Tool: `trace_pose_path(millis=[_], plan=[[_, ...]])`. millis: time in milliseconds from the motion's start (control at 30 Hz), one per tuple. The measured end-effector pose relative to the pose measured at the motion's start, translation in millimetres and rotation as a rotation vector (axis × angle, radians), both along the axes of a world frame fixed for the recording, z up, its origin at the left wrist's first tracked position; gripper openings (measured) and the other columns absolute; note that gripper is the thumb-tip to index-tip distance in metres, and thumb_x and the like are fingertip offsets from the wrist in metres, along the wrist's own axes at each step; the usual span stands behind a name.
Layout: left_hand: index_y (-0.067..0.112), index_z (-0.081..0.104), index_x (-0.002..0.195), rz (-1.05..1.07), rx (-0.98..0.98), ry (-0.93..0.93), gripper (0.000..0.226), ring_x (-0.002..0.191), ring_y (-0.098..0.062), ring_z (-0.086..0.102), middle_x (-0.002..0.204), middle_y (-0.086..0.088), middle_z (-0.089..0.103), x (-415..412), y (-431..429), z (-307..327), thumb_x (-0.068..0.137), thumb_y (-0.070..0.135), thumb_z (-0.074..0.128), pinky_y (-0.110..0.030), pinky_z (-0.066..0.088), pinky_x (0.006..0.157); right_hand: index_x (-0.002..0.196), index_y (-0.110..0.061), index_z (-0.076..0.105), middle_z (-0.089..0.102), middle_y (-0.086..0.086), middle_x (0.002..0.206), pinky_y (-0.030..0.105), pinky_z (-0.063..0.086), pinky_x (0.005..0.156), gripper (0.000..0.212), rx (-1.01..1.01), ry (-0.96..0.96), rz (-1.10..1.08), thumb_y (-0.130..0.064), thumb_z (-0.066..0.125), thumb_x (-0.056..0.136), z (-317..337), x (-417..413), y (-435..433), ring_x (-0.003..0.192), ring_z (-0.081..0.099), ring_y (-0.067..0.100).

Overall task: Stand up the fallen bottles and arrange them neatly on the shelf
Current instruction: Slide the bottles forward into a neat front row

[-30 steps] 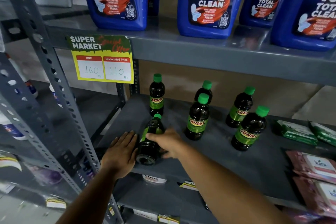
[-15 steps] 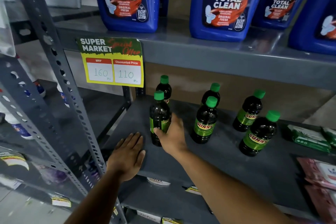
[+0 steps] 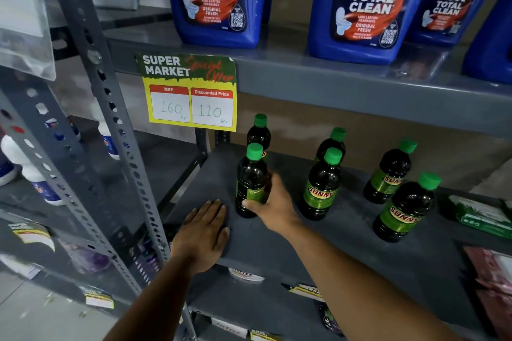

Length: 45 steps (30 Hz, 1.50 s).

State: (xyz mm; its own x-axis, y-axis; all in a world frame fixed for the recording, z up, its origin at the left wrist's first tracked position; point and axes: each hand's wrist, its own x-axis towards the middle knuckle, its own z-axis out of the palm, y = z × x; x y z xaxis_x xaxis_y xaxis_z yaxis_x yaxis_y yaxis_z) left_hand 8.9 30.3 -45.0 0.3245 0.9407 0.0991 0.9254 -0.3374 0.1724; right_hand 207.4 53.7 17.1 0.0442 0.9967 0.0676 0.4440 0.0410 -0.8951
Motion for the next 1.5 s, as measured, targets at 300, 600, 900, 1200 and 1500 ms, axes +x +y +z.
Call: trace_pose_path(millis=[300, 600, 900, 1200, 1500], plan=[[0.019, 0.017, 0.15, -0.004, 0.016, 0.018, 0.074, 0.149, -0.017, 0.01, 0.161, -0.001, 0.016, 0.9, -2.3, 2.3, 0.087, 0.055, 0.001, -0.039, 0.011, 0.122, 0.12, -0.028, 0.044, 0.052, -0.01, 0.111, 0.025, 0.042, 0.085, 0.073, 0.052, -0.123, -0.04, -0.031, 0.085, 0.059, -3.4, 3.7, 3.0, 0.102, 0.049, 0.005], [0.013, 0.011, 0.15, -0.016, 0.011, 0.008, 0.079, 0.149, -0.014, 0.003, 0.162, -0.002, 0.01, 0.3, -2.1, 0.4, 0.084, 0.053, -0.007, -0.035, 0.007, 0.123, 0.125, -0.033, 0.039, 0.047, -0.011, 0.115, 0.028, 0.042, 0.099, 0.08, 0.014, -0.134, 0.003, -0.041, 0.082, 0.058, -9.5, -3.1, 4.7, 0.112, 0.048, -0.001], [0.013, 0.01, 0.15, -0.017, 0.004, 0.023, 0.063, 0.149, -0.015, 0.005, 0.162, -0.002, 0.012, 0.1, 0.2, -0.1, 0.095, 0.044, 0.012, -0.034, 0.006, 0.122, 0.131, -0.027, 0.034, 0.051, -0.007, 0.118, 0.028, 0.043, 0.088, 0.084, -0.029, -0.083, -0.005, -0.039, 0.081, 0.062, -20.5, -4.2, 2.9, 0.115, 0.053, 0.015], [0.018, 0.019, 0.149, -0.022, -0.053, -0.085, 0.062, 0.148, -0.014, 0.009, 0.161, 0.002, 0.016, -0.9, 7.5, -1.3, 0.094, 0.045, 0.021, -0.035, 0.008, 0.12, 0.131, -0.026, 0.042, 0.056, -0.016, 0.108, 0.018, 0.039, 0.081, 0.073, -0.083, -0.121, 0.035, -0.031, 0.079, 0.068, -32.2, 7.0, 2.7, 0.105, 0.057, 0.009], [0.024, 0.017, 0.15, -0.068, -0.037, -0.021, 0.057, 0.148, -0.014, 0.009, 0.161, 0.005, 0.015, -7.6, 9.2, 3.9, 0.096, 0.042, 0.018, -0.037, 0.008, 0.12, 0.129, -0.023, 0.045, 0.063, -0.005, 0.12, 0.021, 0.038, 0.083, 0.075, -0.072, -0.175, 0.019, -0.034, 0.084, 0.065, -30.7, 5.8, 2.6, 0.1, 0.053, 0.005]])
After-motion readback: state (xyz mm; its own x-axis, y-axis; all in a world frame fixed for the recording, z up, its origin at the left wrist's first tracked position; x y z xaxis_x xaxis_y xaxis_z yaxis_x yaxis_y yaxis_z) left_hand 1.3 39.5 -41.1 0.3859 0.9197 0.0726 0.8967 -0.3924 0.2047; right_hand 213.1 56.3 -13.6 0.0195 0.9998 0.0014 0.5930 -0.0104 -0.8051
